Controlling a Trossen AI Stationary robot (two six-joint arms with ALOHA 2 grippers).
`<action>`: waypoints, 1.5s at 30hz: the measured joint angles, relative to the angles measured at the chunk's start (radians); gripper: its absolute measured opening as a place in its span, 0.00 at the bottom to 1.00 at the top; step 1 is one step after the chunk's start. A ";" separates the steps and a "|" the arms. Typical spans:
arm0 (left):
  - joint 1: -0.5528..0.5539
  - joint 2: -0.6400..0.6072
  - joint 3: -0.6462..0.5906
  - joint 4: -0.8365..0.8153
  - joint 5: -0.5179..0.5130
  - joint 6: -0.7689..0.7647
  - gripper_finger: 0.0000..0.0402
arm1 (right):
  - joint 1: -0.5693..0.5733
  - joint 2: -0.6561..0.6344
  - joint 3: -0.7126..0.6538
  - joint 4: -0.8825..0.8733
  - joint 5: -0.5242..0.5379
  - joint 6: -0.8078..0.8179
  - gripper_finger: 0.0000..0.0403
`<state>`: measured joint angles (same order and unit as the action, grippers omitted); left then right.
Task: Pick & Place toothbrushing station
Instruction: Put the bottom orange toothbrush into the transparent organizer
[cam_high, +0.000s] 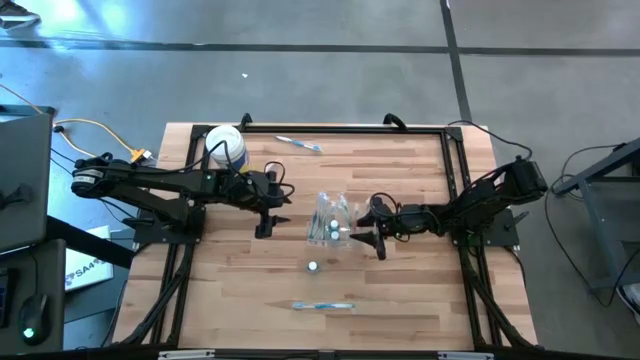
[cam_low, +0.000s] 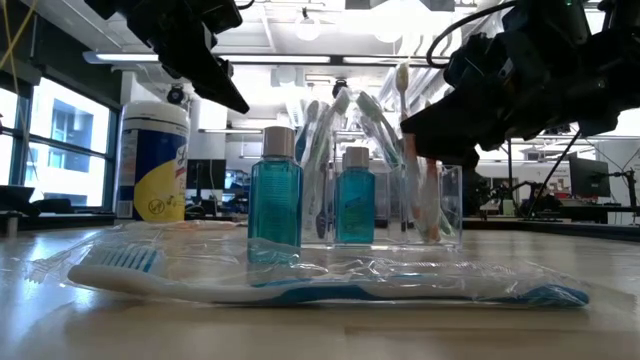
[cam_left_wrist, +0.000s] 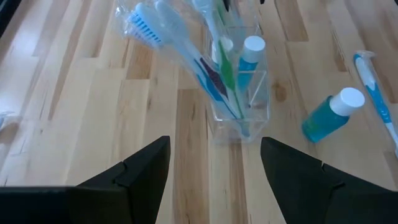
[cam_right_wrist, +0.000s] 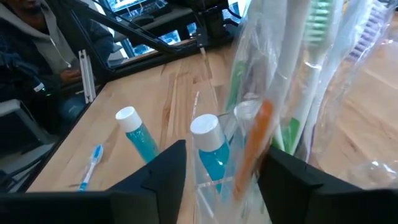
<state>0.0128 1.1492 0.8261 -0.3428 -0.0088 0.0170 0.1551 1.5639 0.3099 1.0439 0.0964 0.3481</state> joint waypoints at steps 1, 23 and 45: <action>0.000 0.000 0.000 0.000 0.000 0.000 0.62 | 0.000 0.000 0.000 0.000 -0.003 0.000 0.44; 0.000 0.000 0.000 0.004 -0.001 0.003 0.62 | 0.021 -0.159 0.000 -0.229 0.000 0.026 0.43; 0.000 0.000 0.000 0.005 -0.001 0.011 0.62 | 0.022 -0.159 0.000 -0.298 -0.053 0.098 0.43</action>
<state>0.0128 1.1492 0.8265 -0.3382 -0.0101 0.0277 0.1767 1.4044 0.3096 0.7456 0.0429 0.4461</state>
